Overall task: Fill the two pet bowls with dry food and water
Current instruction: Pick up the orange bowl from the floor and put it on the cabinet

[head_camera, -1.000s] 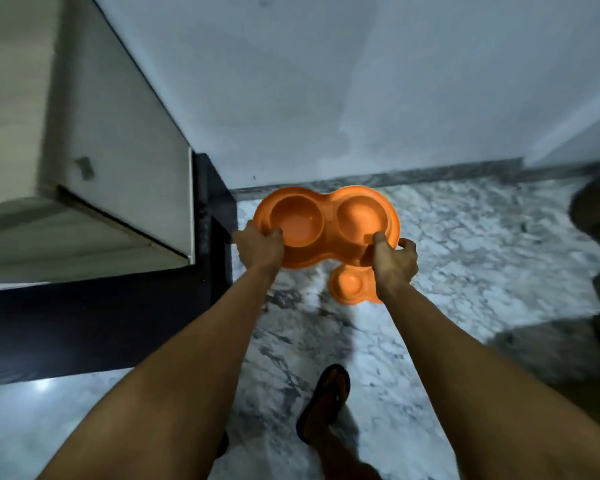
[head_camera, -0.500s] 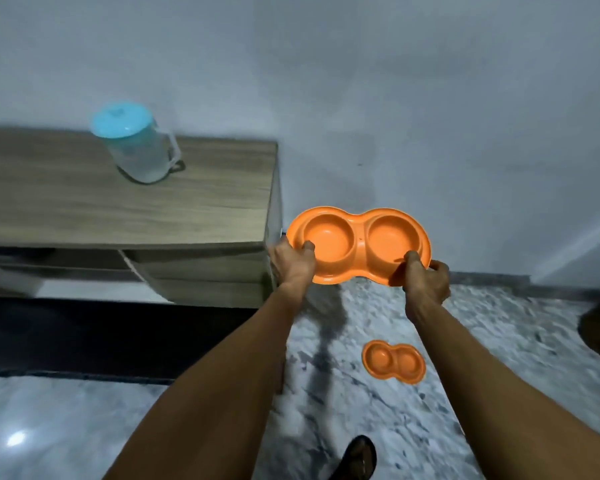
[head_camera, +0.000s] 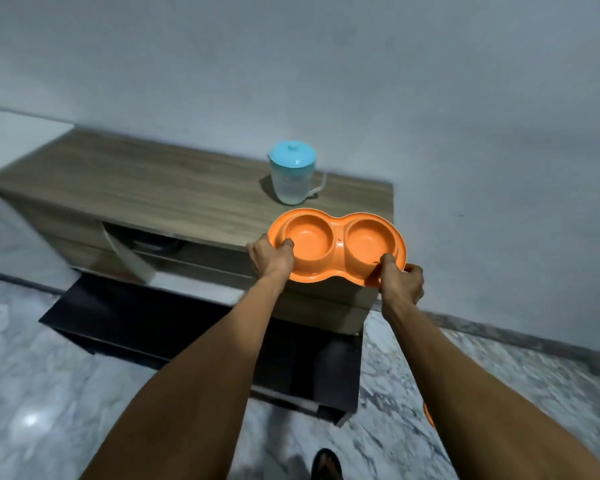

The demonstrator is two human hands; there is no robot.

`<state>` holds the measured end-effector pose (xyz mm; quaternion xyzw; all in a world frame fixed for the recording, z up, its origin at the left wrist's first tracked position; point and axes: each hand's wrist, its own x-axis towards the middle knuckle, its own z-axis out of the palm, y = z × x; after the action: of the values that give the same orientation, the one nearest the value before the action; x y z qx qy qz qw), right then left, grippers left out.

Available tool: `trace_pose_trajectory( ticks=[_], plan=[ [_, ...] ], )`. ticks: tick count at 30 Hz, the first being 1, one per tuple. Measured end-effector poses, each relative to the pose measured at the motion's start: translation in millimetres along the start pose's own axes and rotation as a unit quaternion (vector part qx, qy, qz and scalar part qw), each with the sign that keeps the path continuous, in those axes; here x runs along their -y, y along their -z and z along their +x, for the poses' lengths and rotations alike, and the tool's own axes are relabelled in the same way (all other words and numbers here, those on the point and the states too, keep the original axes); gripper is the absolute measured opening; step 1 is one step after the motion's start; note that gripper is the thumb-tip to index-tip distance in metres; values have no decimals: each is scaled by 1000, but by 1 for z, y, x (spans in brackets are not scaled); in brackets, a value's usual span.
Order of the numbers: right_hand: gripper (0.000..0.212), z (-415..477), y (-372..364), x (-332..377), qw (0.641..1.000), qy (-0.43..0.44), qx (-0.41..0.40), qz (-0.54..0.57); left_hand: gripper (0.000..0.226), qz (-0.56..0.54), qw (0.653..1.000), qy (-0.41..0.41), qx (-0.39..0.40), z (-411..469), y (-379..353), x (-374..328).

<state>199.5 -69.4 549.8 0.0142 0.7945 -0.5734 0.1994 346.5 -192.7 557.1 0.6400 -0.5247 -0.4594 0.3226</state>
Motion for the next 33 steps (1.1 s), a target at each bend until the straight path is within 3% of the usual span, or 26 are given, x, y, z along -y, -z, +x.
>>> trace_pose_trajectory(
  ticks=[7, 14, 18, 22, 26, 33],
  plan=[
    [55, -36, -138, 13, 997, 10, 71, -7, 30, -1, 997, 21, -71, 116, 86, 19],
    [56, -56, -265, 25, 995, -10, 92, -24, 38, 12, 996, 34, -87, 230, 142, 36],
    [59, -57, -315, 33, 995, -17, 84, -42, 33, 20, 996, 49, -74, 289, 154, 41],
    [57, -49, -349, 34, 996, -25, 63, -61, 50, 53, 997, 37, -53, 329, 156, 38],
    [55, -40, -379, 39, 997, -38, 25, -64, 39, 73, 997, 27, -13, 370, 149, 37],
    [58, -25, -413, 43, 994, -70, -38, -73, 43, 155, 987, 1, 48, 423, 133, 25]
  ],
)
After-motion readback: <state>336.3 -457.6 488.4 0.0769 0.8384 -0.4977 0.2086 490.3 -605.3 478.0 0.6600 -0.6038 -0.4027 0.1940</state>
